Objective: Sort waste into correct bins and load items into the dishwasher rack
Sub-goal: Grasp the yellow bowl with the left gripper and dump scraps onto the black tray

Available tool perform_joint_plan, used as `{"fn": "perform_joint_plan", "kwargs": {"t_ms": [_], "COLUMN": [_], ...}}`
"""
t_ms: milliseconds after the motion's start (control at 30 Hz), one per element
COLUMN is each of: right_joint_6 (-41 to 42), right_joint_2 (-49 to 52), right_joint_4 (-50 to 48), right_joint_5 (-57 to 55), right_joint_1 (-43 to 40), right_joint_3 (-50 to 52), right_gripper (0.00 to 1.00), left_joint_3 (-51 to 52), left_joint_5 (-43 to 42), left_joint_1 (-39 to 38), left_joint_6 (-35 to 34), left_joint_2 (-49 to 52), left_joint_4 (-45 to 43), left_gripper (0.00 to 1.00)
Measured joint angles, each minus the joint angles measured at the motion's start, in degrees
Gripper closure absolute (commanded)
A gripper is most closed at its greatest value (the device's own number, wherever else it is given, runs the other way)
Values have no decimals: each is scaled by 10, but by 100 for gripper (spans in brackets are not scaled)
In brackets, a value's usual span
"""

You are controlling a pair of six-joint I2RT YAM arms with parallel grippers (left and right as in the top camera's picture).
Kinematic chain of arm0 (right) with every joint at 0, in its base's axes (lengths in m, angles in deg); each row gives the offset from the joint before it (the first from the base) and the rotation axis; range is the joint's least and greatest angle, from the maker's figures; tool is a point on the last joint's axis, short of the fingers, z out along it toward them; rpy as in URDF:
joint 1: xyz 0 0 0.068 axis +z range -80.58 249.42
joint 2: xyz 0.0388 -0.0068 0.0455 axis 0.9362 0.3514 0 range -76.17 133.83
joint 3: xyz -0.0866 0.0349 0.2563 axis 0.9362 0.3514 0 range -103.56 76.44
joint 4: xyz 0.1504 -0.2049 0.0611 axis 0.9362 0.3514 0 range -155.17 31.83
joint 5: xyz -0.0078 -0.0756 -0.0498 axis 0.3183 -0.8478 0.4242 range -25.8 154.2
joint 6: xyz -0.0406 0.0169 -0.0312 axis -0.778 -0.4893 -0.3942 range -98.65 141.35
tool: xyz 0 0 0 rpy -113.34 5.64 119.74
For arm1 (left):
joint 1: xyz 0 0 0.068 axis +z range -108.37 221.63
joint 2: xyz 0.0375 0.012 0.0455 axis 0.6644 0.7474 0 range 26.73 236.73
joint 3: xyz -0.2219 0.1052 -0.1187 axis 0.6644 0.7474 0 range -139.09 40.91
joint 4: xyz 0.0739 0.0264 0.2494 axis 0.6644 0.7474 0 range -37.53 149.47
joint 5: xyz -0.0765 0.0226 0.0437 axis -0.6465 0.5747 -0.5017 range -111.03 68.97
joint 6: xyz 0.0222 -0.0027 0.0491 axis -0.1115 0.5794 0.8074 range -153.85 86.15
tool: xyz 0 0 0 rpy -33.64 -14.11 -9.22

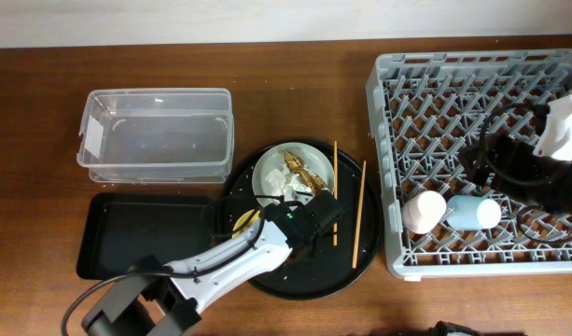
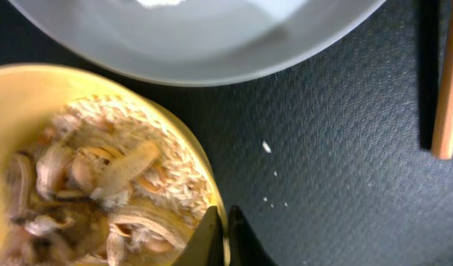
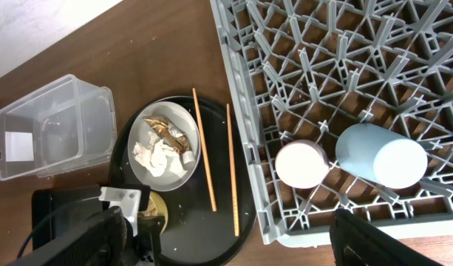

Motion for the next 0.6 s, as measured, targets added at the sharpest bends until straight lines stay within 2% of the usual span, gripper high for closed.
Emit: {"fn": "perform_joint_plan", "kwargs": {"t_ms": [100, 133, 233, 400, 500, 600], "right_joint_6": [0, 0, 0, 0, 0, 0], "right_joint_2": [0, 0, 0, 0, 0, 0], "right_joint_4": [1, 1, 1, 1, 2, 4], "right_joint_5": [0, 0, 0, 0, 0, 0], "right_joint_1": [0, 0, 0, 0, 0, 0], "right_joint_3": [0, 0, 0, 0, 0, 0], "right_gripper": [12, 13, 12, 12, 12, 12], "left_joint_3": [1, 2, 6, -89, -154, -158], "left_joint_5": [-13, -14, -12, -26, -42, -116], "left_joint_1": [0, 0, 1, 5, 75, 253], "left_joint_6": [1, 1, 2, 2, 19, 79], "left_joint_2": [13, 14, 15, 1, -96, -174], "left_joint_4": [8, 7, 12, 153, 210, 230], "left_gripper": [85, 98, 100, 100, 100, 100]}}
